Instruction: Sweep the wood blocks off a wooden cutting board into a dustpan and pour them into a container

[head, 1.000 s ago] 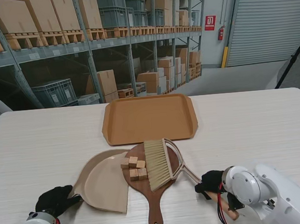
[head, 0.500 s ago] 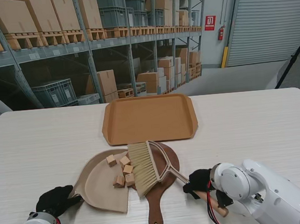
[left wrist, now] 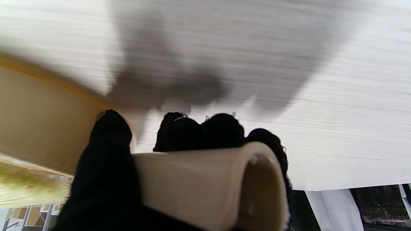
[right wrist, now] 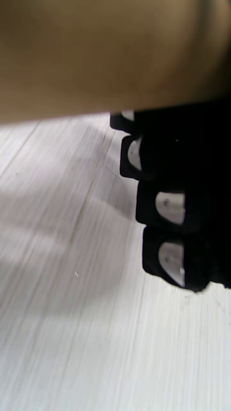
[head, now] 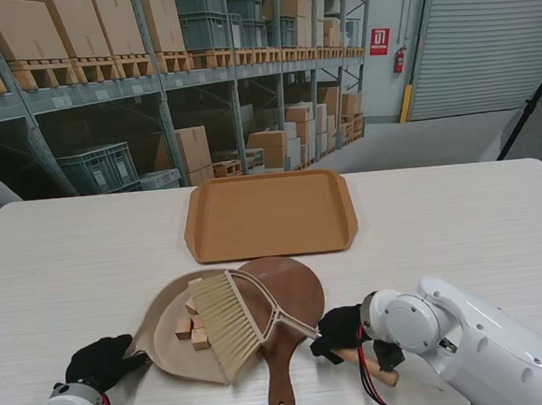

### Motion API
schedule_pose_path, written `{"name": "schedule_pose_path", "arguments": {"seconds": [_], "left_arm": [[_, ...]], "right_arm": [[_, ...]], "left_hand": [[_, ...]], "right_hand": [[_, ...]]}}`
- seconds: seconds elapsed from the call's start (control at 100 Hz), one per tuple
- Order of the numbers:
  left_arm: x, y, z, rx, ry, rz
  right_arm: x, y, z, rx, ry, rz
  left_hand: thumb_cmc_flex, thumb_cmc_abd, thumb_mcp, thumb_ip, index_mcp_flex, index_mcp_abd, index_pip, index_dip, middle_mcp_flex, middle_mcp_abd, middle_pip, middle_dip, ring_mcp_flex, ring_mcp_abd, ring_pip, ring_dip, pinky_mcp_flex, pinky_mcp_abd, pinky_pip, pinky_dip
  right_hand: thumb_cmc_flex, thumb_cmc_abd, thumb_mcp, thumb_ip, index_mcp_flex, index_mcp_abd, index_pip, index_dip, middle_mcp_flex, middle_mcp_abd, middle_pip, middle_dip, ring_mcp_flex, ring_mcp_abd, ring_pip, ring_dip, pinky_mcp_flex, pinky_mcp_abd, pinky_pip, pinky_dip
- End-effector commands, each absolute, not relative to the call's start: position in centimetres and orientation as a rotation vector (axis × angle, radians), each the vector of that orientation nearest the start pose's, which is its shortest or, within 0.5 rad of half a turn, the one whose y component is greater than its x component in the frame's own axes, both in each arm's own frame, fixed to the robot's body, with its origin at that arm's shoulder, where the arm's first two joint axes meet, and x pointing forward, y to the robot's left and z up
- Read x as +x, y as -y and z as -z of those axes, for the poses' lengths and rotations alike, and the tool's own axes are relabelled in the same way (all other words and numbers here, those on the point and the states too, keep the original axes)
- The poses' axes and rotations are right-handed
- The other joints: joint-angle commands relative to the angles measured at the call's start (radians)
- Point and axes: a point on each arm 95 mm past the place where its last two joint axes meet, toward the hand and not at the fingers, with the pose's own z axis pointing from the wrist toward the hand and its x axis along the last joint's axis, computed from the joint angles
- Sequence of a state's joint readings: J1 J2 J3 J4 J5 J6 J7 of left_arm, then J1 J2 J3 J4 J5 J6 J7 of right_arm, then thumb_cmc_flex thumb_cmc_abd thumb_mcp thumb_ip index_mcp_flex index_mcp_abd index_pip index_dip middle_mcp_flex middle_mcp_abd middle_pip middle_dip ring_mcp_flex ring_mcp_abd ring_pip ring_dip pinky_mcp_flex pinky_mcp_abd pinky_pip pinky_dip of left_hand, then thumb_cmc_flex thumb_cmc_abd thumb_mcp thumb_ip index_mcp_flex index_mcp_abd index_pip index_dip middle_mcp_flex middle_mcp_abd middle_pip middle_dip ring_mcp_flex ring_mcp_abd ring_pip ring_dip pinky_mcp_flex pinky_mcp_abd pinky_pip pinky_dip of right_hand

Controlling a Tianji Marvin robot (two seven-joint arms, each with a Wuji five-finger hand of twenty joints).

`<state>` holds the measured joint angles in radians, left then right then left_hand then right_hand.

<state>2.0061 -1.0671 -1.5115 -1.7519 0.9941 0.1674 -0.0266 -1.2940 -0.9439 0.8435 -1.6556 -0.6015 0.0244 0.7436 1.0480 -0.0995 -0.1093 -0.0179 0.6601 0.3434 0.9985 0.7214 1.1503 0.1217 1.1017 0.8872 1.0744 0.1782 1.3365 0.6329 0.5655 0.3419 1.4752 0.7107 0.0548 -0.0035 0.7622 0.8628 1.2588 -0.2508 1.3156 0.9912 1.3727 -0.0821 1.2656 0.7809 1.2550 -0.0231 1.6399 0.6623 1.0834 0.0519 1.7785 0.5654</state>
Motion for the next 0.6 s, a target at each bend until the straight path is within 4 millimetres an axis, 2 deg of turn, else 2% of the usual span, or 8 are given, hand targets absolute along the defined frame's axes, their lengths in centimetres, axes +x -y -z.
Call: {"name": "schedule_pose_path", "arguments": {"seconds": [0.0,0.25,0.59], "left_arm": [[28.7,-10.3,38.5,-1.572,-1.416,1.036],[28.6,-10.3,38.6,-1.573,-1.419,1.037],[28.7,-10.4,38.7,-1.571,-1.419,1.037]], "right_arm": [[37.3,-6.6,34.2,1.534,-2.406,-1.133],[37.5,-4.2,33.4,1.615,-2.272,-1.111],[38.5,0.1,32.6,1.777,-1.995,-1.019]], "left_hand": [[0.142,0.096,0.118,0.020,0.159,0.021,0.018,-0.012,0.079,-0.118,0.216,0.003,0.094,-0.167,0.086,0.019,0.003,0.000,0.059,-0.009],[0.141,0.098,0.117,0.019,0.158,0.020,0.020,-0.011,0.079,-0.117,0.217,0.002,0.094,-0.167,0.086,0.020,0.003,0.000,0.059,-0.010],[0.142,0.101,0.116,0.017,0.156,0.019,0.023,-0.010,0.079,-0.118,0.217,0.002,0.095,-0.162,0.084,0.020,0.001,0.000,0.058,-0.010]], "right_hand": [[0.130,0.604,0.808,0.083,0.069,-0.064,0.028,0.023,0.074,0.031,0.021,-0.003,0.031,-0.089,0.111,0.013,0.080,-0.254,0.315,-0.015],[0.129,0.606,0.808,0.082,0.070,-0.059,0.028,0.025,0.074,0.034,0.023,-0.001,0.031,-0.083,0.113,0.013,0.080,-0.254,0.315,-0.015],[0.126,0.617,0.808,0.078,0.071,-0.049,0.033,0.026,0.075,0.043,0.027,-0.002,0.030,-0.076,0.115,0.012,0.079,-0.251,0.315,-0.014]]}}
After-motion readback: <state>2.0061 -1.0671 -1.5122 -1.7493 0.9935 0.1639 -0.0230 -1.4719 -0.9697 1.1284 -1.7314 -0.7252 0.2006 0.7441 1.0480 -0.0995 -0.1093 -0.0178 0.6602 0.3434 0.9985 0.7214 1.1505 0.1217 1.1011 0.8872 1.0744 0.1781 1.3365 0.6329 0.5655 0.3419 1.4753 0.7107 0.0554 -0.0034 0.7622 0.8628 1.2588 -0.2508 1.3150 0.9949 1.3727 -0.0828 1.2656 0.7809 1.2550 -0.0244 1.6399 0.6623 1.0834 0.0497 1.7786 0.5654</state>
